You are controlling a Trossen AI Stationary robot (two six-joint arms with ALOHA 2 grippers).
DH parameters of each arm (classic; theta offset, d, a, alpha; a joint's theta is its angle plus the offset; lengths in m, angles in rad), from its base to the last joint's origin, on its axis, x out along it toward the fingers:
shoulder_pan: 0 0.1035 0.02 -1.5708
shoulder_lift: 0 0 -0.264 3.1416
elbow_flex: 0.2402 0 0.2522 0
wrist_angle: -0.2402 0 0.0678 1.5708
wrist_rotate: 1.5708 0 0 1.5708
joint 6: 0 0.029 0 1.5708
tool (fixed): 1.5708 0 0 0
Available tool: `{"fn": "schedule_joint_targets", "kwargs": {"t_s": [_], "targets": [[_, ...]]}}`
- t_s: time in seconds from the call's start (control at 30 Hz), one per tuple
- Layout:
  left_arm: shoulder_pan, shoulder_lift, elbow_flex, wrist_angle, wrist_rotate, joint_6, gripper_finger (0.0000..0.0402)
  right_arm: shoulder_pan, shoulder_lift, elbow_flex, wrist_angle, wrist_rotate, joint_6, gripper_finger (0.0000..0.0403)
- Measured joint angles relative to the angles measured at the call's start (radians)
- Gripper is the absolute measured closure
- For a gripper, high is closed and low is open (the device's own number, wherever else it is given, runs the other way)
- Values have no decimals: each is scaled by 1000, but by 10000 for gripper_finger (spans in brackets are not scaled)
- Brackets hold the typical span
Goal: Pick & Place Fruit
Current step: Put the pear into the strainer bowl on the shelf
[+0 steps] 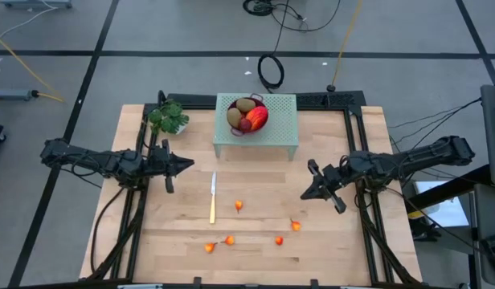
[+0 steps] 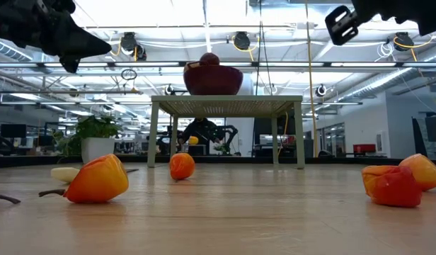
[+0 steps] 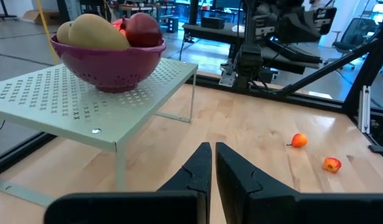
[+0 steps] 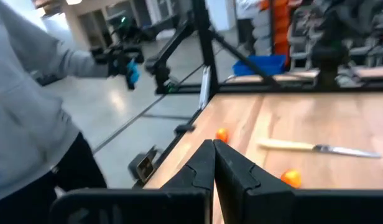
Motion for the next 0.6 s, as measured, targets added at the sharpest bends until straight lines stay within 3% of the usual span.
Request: {"fn": "schedule_joint_targets", "kwargs": {"t_s": [0.33,0.6], "targets": [[0,0,0,0,-1,-125,380,0,0,0,-101,-138,0,403],[0,0,0,0,-6,-141,380,0,0,0,-170,-168,-23,403]]}}
